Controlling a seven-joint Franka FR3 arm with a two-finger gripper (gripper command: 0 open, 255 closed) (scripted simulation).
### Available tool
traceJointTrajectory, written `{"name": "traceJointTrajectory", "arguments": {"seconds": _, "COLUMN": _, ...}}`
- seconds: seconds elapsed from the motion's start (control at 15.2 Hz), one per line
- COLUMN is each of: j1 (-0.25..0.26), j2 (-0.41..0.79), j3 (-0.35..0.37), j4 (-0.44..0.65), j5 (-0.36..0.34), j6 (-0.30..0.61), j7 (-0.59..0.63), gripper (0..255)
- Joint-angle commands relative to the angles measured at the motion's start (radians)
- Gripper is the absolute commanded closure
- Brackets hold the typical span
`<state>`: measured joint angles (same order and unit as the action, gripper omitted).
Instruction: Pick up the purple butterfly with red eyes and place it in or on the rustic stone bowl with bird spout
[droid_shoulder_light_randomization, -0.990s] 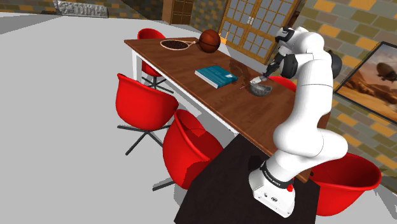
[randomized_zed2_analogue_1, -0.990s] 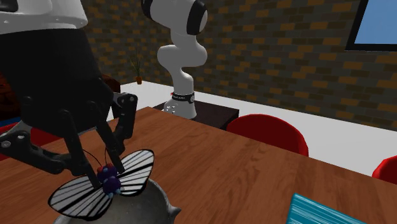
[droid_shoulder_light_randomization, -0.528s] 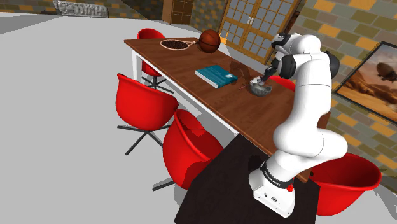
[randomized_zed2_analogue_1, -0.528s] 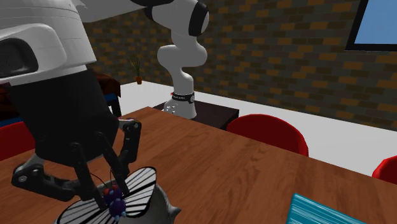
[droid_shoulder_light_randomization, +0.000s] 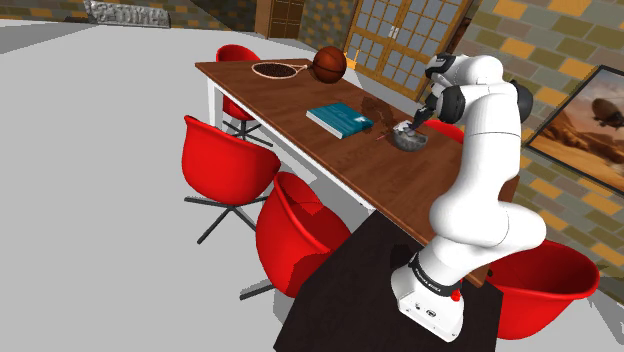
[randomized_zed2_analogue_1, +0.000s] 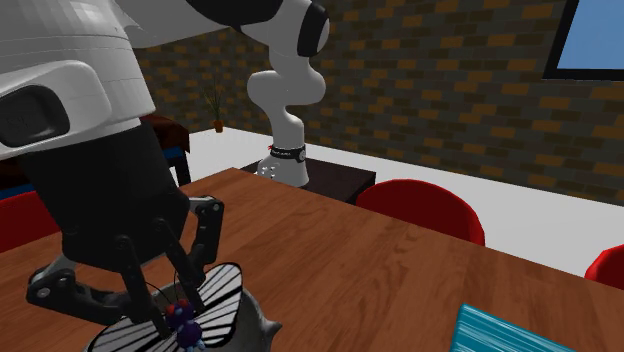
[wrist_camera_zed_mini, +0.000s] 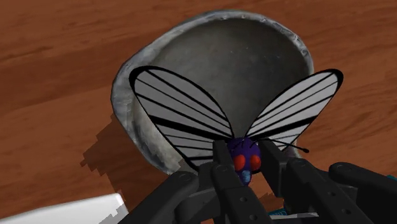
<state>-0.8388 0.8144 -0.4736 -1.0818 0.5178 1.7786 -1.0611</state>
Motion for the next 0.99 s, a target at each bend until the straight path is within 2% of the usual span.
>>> {"name": "traceJointTrajectory", "arguments": {"seconds": 0.0, "j1": 0.000, "j2": 0.000, "j3": 0.000, "j4": 0.000, "j5": 0.000, "j6": 0.000, "j7": 0.000, "gripper": 0}}
{"name": "traceJointTrajectory", "arguments": {"seconds": 0.33, "j1": 0.000, "j2": 0.000, "j3": 0.000, "j4": 0.000, "j5": 0.000, "j6": 0.000, "j7": 0.000, "gripper": 0}}
{"name": "traceJointTrajectory", "arguments": {"seconds": 0.59, "j1": -0.037, "j2": -0.003, "j3": -0.004, "j4": 0.125, "j5": -0.010, "j6": -0.120, "j7": 0.023, "gripper": 0}}
{"name": "traceJointTrajectory", "arguments": {"seconds": 0.92, "j1": -0.037, "j2": -0.003, "j3": -0.004, "j4": 0.125, "j5": -0.010, "j6": -0.120, "j7": 0.023, "gripper": 0}}
